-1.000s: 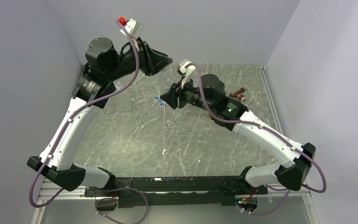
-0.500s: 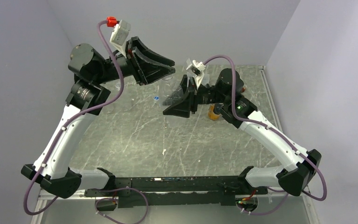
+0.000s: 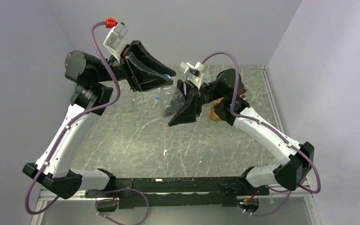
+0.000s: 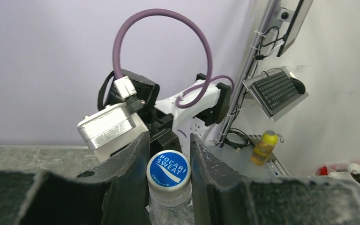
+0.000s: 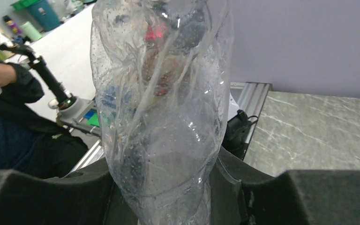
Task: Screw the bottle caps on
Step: Screw the bottle cap onto the plastic bottle.
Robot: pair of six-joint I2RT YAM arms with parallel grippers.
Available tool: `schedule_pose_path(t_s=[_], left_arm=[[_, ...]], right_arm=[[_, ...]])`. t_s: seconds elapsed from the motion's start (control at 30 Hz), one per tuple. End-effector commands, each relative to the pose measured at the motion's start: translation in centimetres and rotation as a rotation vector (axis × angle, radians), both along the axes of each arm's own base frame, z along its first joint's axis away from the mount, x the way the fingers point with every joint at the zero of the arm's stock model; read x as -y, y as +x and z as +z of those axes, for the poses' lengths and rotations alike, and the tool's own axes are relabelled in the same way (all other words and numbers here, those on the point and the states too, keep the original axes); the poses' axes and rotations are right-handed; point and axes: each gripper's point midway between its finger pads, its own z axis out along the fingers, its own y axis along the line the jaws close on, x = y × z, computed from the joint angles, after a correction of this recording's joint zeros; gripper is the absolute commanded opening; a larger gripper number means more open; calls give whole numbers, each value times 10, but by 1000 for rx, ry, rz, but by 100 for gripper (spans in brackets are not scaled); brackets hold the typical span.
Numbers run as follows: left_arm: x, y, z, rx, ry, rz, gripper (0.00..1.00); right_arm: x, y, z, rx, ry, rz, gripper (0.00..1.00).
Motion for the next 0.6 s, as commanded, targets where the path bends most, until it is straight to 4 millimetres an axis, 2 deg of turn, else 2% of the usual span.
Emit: schedule_pose_path(t_s=[0.0,0.07,0.17,0.2,0.27,0.3,0.37,0.47,0.57], left_arm=[[-4,-24,-19,6,86,-158,0],[-5,-27,-19,17,92,-175,1],[-6,-29,-20,26,101,-179,10],[-6,-28,-19,28,102,-171,17],[-7,-24,-17,37,94,-123,47],[-6,-20,-20,14,106,-81,57],[-10,-13,-13,24,92,28,79],[-17,2,-2,36,65,195,98],[-24,9,4,50,61,288,99]], right_arm=[[15,-25,52,208,194,65,7],[13,-26,50,213,188,76,8],[9,-25,47,217,172,66,8],[8,-24,46,220,167,59,8],[7,-21,44,223,156,38,8],[7,-20,43,224,146,23,8],[6,-14,39,236,129,-20,8],[4,-5,31,237,93,-110,8],[2,13,18,223,35,-237,9]])
